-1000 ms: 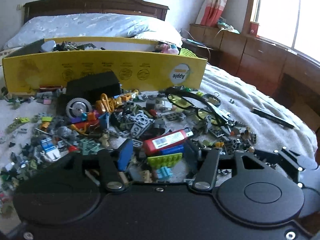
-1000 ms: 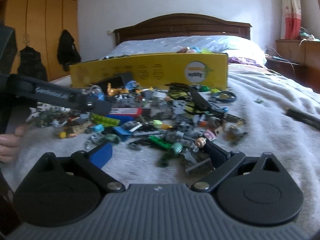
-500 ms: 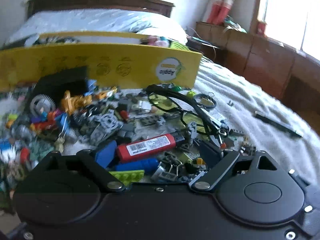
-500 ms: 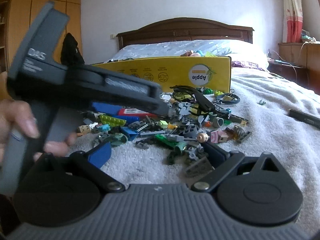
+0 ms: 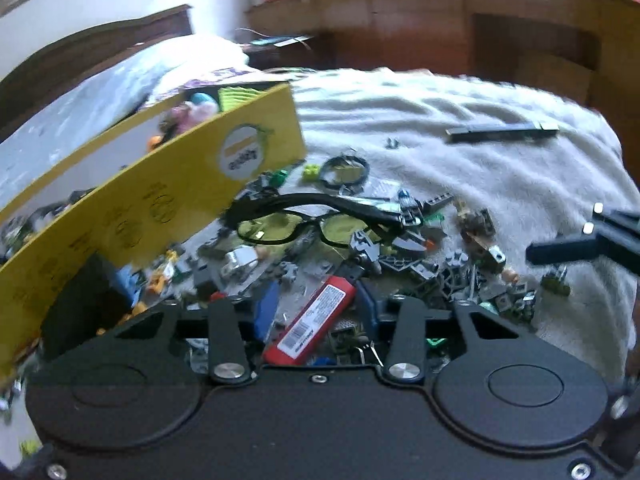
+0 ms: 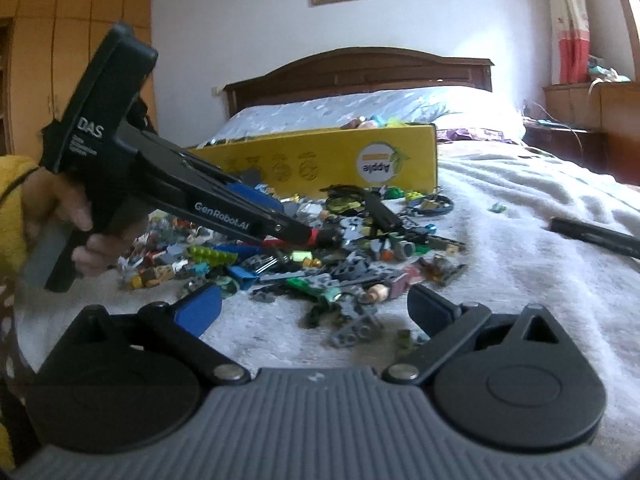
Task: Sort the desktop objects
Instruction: 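Lower the left tool onto the red lighter and close it, then grasp a small brown minifigure piece with the right tool while the left tool holds the lighter, then carry the lighter and minifigure piece into the yellow box and open both tools, then withdraw both tools from the box back over the Lego pile, then grasp a grey Lego piece with the left tool while the right tool approaches a grey piece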
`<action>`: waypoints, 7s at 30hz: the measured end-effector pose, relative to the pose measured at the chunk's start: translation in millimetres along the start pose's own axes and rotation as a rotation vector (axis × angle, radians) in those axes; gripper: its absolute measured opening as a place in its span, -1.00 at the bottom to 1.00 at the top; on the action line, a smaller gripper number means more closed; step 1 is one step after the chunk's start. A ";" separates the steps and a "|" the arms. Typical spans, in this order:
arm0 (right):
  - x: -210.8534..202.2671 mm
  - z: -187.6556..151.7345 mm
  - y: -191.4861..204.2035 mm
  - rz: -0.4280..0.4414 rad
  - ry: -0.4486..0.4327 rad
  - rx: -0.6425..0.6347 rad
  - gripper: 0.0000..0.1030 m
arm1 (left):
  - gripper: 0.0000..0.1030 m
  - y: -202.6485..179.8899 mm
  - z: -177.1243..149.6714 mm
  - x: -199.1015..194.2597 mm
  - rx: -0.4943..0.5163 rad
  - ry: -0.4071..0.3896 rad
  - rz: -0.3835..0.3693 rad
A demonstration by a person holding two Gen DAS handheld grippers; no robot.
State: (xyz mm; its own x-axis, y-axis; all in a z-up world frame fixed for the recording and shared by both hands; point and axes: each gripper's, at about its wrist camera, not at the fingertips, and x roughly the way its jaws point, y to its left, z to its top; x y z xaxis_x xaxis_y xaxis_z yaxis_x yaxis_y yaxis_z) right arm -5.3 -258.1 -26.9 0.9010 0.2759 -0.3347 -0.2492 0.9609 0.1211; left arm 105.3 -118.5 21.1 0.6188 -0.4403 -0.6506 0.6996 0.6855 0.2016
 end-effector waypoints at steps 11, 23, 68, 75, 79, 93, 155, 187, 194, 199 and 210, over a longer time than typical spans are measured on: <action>11.5 8.4 -26.6 -0.054 0.030 0.111 0.18 | -0.65 6.6 -5.0 17.0 -0.020 0.029 -0.061; 27.3 10.3 -37.4 -0.136 0.052 0.182 -0.68 | -0.65 9.4 -10.2 -42.2 -0.194 -0.048 -0.054; -6.9 13.8 -55.7 -0.309 -0.004 0.052 -0.70 | -0.65 -26.5 -45.3 -57.5 -0.420 -0.169 -0.111; 6.2 50.4 -35.4 -0.185 -0.047 0.013 -0.70 | -0.65 6.0 -35.0 -66.5 -0.442 -0.196 -0.044; 29.9 82.1 -18.1 -0.121 -0.077 -0.035 -0.70 | -0.65 39.0 -26.4 -67.5 -0.515 -0.200 0.000; 135.0 164.6 1.0 -0.003 -0.024 -0.038 -0.70 | -0.65 147.7 11.7 -68.4 -0.646 -0.224 0.198; 168.7 188.6 33.5 0.079 -0.108 -0.085 0.98 | 0.82 149.7 -6.6 -89.7 -0.564 -0.116 0.521; -45.6 2.9 -21.7 -0.166 -0.090 -0.009 1.00 | 0.89 -35.9 -43.4 -70.5 -0.327 -0.150 0.138; -55.3 -12.3 -39.4 -0.192 -0.079 0.043 0.25 | 0.75 -57.4 -46.2 -64.5 -0.286 -0.181 0.043; -50.8 -19.0 -46.0 -0.222 -0.044 0.037 -0.18 | 0.50 -63.3 -36.7 -56.3 -0.271 -0.189 0.026; -42.0 -22.4 -45.5 -0.219 -0.022 0.032 -0.19 | -0.04 -58.2 -22.6 -12.9 -0.311 -0.134 -0.040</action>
State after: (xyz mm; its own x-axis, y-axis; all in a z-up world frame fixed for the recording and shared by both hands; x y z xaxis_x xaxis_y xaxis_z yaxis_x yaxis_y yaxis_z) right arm -39.8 -312.9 -39.3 0.9401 0.0598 -0.3357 -0.0358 0.9964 0.0773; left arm 48.5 -139.6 1.2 0.6493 -0.5282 -0.5472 0.5942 0.8014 -0.0685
